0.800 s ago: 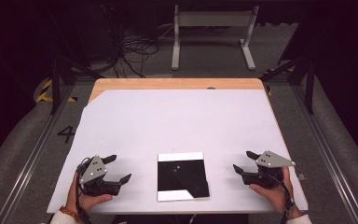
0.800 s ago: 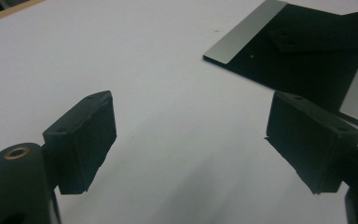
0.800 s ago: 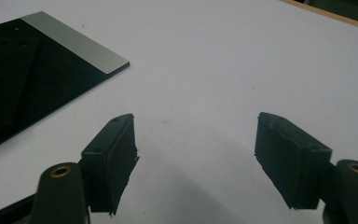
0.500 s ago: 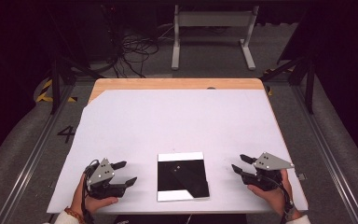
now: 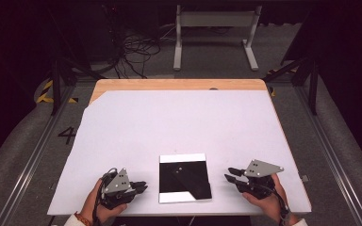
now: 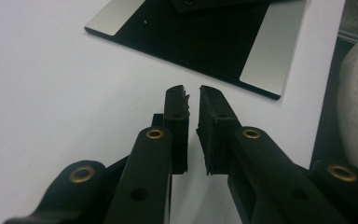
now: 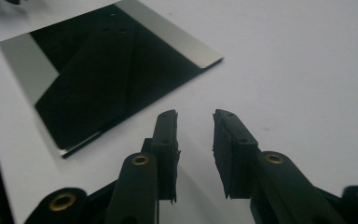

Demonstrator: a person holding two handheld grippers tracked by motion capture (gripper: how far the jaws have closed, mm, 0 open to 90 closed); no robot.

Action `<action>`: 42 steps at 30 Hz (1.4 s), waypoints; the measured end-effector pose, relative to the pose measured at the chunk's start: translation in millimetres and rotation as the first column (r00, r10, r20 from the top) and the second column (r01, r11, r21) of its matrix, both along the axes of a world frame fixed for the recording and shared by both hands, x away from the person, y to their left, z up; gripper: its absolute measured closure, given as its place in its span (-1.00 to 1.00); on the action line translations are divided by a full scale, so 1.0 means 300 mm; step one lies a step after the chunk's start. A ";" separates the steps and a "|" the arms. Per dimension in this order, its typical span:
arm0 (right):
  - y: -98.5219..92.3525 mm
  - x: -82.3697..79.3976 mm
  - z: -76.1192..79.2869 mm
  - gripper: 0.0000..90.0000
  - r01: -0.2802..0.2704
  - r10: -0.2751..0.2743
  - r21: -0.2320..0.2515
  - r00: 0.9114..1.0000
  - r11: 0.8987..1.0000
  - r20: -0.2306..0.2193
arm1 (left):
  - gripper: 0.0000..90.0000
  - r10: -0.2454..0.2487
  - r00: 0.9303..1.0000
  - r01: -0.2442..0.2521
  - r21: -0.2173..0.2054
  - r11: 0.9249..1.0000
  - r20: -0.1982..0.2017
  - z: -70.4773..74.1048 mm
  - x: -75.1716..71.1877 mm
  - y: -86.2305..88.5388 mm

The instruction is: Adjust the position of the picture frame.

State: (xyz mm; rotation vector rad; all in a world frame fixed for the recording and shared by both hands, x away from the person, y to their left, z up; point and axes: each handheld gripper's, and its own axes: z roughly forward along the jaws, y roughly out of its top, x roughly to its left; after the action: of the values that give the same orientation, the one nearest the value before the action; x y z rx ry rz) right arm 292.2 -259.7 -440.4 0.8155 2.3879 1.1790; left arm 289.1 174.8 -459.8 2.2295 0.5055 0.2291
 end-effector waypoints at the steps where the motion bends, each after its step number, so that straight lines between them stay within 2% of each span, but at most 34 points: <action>1: 0.009 -0.005 -0.003 0.59 -0.012 0.012 -0.001 1.000 1.000 -0.006 | 0.81 0.001 1.000 -0.001 0.002 1.000 -0.001 -0.001 0.003 -0.005; 6: 0.067 -0.043 -0.026 0.68 -0.073 0.071 -0.030 0.996 0.997 -0.050 | 0.86 -0.011 1.000 0.011 0.007 1.000 -0.022 -0.008 0.012 -0.020; 9: 0.081 -0.064 -0.033 0.76 -0.092 0.089 -0.039 0.994 0.995 -0.065 | 0.90 -0.041 0.998 0.040 -0.006 0.999 -0.054 -0.015 0.012 -0.036; 16: 0.122 -0.085 -0.048 0.85 -0.143 0.138 -0.053 0.986 0.988 -0.091 | 0.88 -0.032 0.998 0.033 0.016 0.999 -0.045 -0.021 0.024 -0.075; 19: 0.131 -0.090 -0.054 0.85 -0.168 0.160 -0.071 0.982 0.983 -0.100 | 0.85 -0.031 0.998 0.031 0.005 0.999 -0.054 -0.024 0.037 -0.081; 23: 0.126 -0.091 -0.042 0.84 -0.197 0.190 -0.063 0.977 0.978 -0.095 | 0.87 -0.045 0.997 0.045 0.003 0.999 -0.058 -0.025 0.034 -0.083; 27: 0.127 -0.093 -0.051 0.87 -0.201 0.192 -0.074 0.975 0.977 -0.112 | 0.89 -0.063 0.996 0.063 0.000 0.998 -0.064 -0.023 0.019 -0.087; 29: 0.134 -0.097 -0.056 0.88 -0.205 0.195 -0.084 0.975 0.975 -0.110 | 0.88 -0.088 0.994 0.087 -0.023 0.996 -0.063 -0.017 -0.008 -0.084; 31: 0.136 -0.099 -0.053 0.89 -0.209 0.199 -0.089 0.974 0.974 -0.105 | 0.88 -0.105 0.993 0.104 -0.022 0.994 -0.057 -0.013 -0.030 -0.084; 38: 0.137 -0.102 -0.055 0.93 -0.205 0.195 -0.090 0.975 0.975 -0.103 | 0.88 -0.126 0.989 0.122 -0.055 0.991 -0.073 -0.003 -0.059 -0.085; 42: 0.132 -0.114 -0.054 0.91 -0.218 0.208 -0.083 0.972 0.972 -0.107 | 0.86 -0.149 0.986 0.146 -0.059 0.988 -0.068 0.002 -0.078 -0.099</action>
State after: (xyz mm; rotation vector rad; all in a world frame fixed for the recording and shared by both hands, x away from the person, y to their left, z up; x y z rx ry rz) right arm 257.9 -220.0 -456.5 0.6109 2.6435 1.1159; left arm 265.8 145.1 -459.1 2.2165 0.3784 0.0566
